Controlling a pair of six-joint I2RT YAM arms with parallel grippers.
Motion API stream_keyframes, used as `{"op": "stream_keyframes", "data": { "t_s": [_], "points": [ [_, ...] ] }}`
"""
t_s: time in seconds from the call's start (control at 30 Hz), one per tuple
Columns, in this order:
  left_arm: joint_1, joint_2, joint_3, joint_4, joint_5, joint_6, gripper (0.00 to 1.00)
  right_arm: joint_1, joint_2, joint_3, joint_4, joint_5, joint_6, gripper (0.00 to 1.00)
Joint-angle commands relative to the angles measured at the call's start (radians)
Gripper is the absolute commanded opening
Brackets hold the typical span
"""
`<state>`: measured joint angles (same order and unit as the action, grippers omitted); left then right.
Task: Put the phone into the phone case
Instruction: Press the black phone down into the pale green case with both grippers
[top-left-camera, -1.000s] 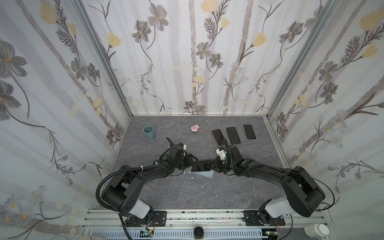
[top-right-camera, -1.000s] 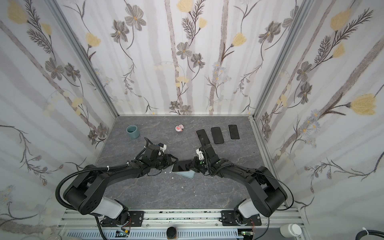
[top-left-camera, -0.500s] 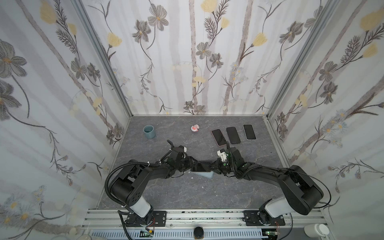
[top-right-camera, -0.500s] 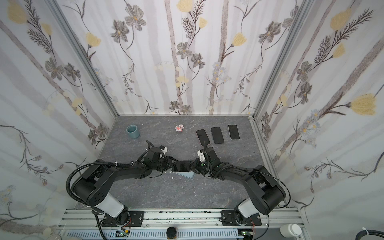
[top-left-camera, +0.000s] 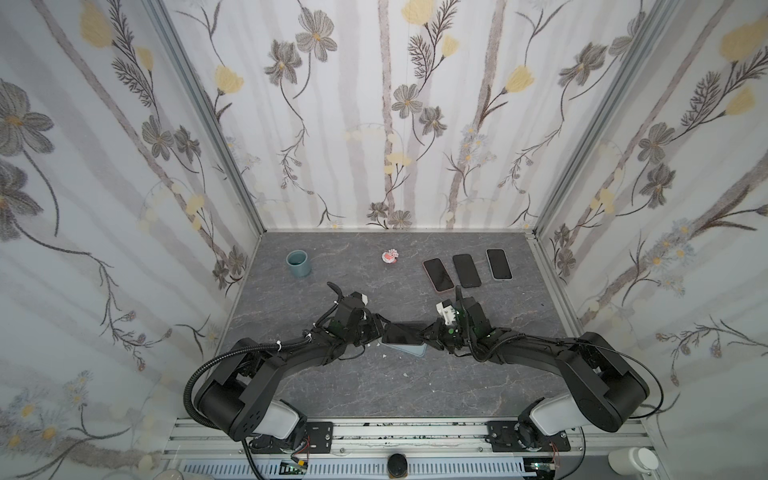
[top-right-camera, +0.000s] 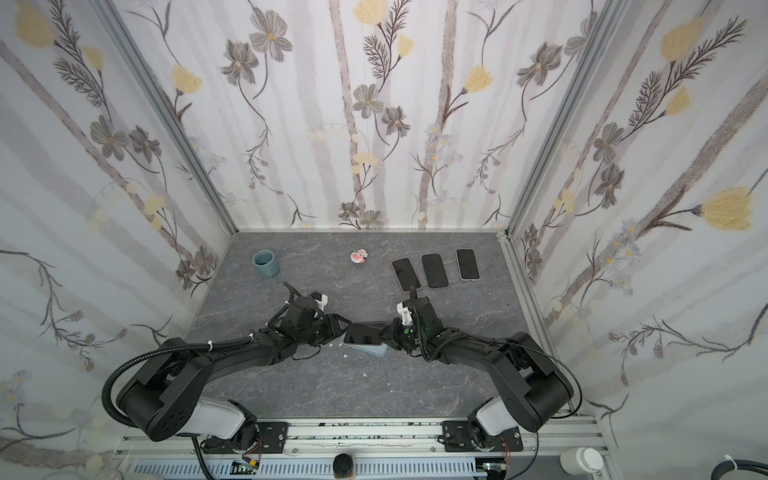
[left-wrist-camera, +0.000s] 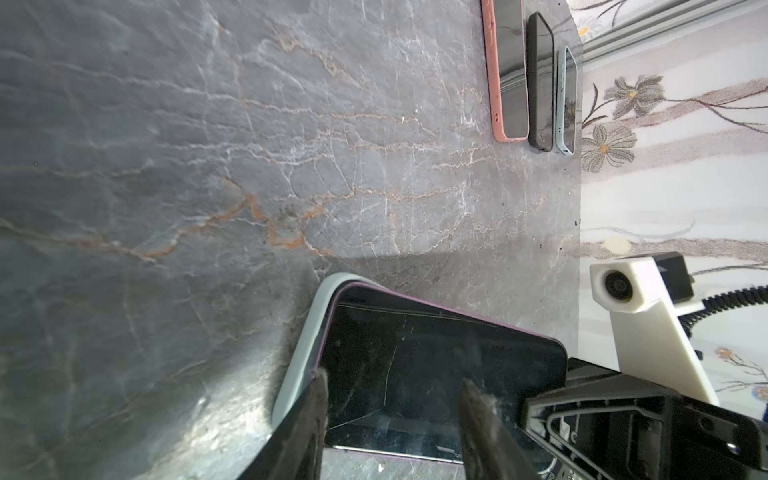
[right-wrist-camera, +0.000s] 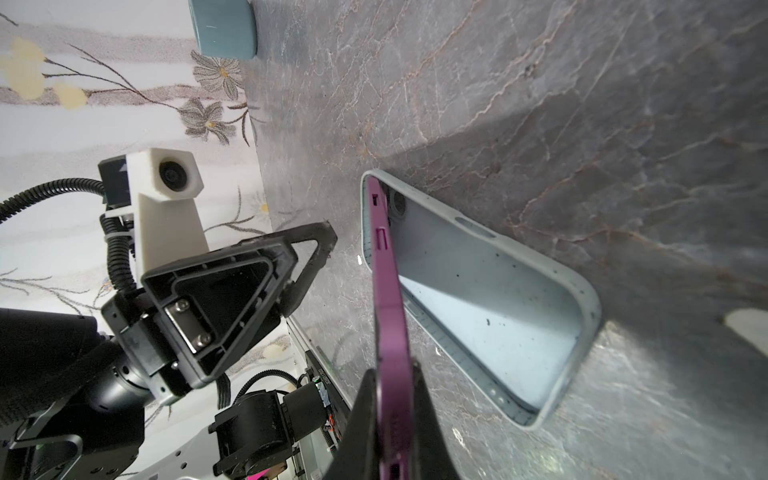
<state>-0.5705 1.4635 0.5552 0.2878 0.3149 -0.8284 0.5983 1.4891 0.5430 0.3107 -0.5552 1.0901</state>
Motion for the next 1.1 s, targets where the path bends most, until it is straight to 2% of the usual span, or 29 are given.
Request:
{"op": "stream_keyframes", "data": {
  "t_s": [0.0, 0.1, 0.53, 0.73, 0.83, 1.07],
  "points": [
    [0.002, 0.054, 0.032, -0.059, -0.027, 0.069, 0.51, -0.002, 0.011, -0.011, -0.133, 0.058, 0.0, 0.0],
    [-0.001, 0.1, 0.027, -0.044, -0.003, 0.052, 0.51, -0.002, 0.024, -0.011, -0.113, 0.059, 0.007, 0.0],
    [-0.058, 0.12, 0.0, 0.071, 0.095, -0.064, 0.49, -0.003, 0.055, -0.022, -0.07, 0.052, 0.019, 0.0],
    [-0.065, 0.103, 0.003, 0.019, 0.022, -0.026, 0.48, -0.005, 0.074, -0.024, -0.113, 0.05, -0.024, 0.0],
    [-0.065, 0.109, 0.006, -0.012, -0.012, 0.0, 0.48, -0.008, 0.084, -0.007, -0.184, 0.094, -0.064, 0.0],
    [-0.065, 0.118, 0.0, -0.019, -0.013, 0.003, 0.48, -0.006, 0.09, 0.042, -0.286, 0.156, -0.114, 0.18]
  ]
}}
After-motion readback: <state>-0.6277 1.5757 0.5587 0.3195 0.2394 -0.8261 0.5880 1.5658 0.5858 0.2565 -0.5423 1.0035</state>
